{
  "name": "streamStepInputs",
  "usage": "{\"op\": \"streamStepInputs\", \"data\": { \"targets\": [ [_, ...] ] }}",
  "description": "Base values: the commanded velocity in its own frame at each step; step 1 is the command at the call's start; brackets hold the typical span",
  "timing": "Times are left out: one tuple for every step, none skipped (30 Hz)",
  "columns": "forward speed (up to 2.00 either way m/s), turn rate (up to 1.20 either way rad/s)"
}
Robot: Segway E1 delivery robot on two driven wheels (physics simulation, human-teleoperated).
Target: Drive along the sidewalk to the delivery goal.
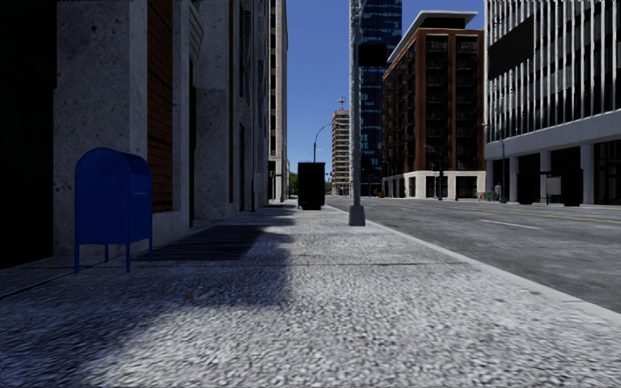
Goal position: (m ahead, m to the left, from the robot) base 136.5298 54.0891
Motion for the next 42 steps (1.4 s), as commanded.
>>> {"op": "streamStepInputs", "data": {
  "targets": [
    [2.00, 0.00],
    [2.00, 0.00],
    [2.00, 0.00],
    [2.00, 0.00],
    [2.00, 0.00],
    [2.00, 0.00],
    [2.00, 0.00],
    [2.00, 0.00],
    [2.00, 0.00],
    [2.00, 0.00],
    [2.00, 0.00],
    [2.00, 0.00],
    [2.00, 0.00],
    [2.00, 0.00],
    [2.00, 0.00],
    [2.00, 0.00],
    [2.00, 0.00],
    [2.00, 0.00],
    [2.00, 0.00],
    [2.00, 0.00],
    [2.00, 0.00],
    [2.00, 0.00],
    [2.00, 0.00],
    [2.00, 0.00],
    [2.00, 0.00],
    [2.00, 0.00],
    [2.00, 0.00],
    [2.00, 0.00],
    [2.00, 0.00],
    [2.00, 0.00],
    [2.00, 0.00],
    [2.00, 0.00],
    [2.00, 0.00],
    [2.00, 0.00],
    [2.00, 0.00],
    [2.00, 0.00],
    [2.00, 0.00],
    [2.00, 0.00],
    [2.00, 0.00],
    [2.00, 0.00],
    [2.00, 0.00],
    [2.00, 0.00]
  ]
}}
